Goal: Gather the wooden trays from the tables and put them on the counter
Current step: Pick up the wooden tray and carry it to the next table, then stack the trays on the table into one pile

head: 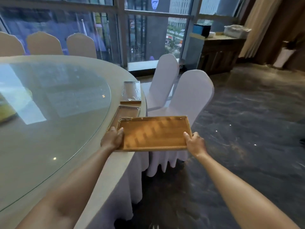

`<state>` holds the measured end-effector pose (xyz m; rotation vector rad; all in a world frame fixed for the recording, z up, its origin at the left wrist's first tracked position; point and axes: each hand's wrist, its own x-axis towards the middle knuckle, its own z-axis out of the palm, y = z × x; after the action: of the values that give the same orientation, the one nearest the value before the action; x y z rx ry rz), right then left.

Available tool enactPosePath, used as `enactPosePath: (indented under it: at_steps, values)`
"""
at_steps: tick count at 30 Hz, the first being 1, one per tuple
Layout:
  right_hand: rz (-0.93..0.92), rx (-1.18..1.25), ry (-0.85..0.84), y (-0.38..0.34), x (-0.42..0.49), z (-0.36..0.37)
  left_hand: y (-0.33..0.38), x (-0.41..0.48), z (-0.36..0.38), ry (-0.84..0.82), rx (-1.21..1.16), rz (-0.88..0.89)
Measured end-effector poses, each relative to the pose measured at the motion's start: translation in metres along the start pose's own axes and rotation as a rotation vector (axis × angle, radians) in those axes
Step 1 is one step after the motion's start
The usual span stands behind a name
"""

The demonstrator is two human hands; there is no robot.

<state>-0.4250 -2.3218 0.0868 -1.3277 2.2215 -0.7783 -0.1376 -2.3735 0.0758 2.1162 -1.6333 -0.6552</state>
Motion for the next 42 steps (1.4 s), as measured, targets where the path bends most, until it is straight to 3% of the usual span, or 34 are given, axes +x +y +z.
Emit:
enactPosePath:
  at_steps: [11, 22, 29, 36, 42]
  values:
    - [-0.274, -0.192, -0.303, -0.095, 0.199, 0.064, 0.01, 0.127, 0.0, 0.109, -0.043, -0.327]
    - [-0.66, -0.338, -0.719, -0.17, 0.3, 0.181, -0.017, 0.135, 0.036, 0.306, 0.045, -0.863]
    - [-1.021, -0.402, -0.986, -0.199, 0.32, 0.22, 0.002, 0.107, 0.068, 0.396, 0.05, -1.175]
    - [-1.19, -0.575, -1.04, -0.194, 0.324, 0.242, 0.011, 0.09, 0.104, 0.338, 0.051, -1.328]
    - [-1.261, -0.65, -1.001, -0.194, 0.325, 0.252, 0.011, 0.092, 0.111, 0.321, 0.06, -1.333]
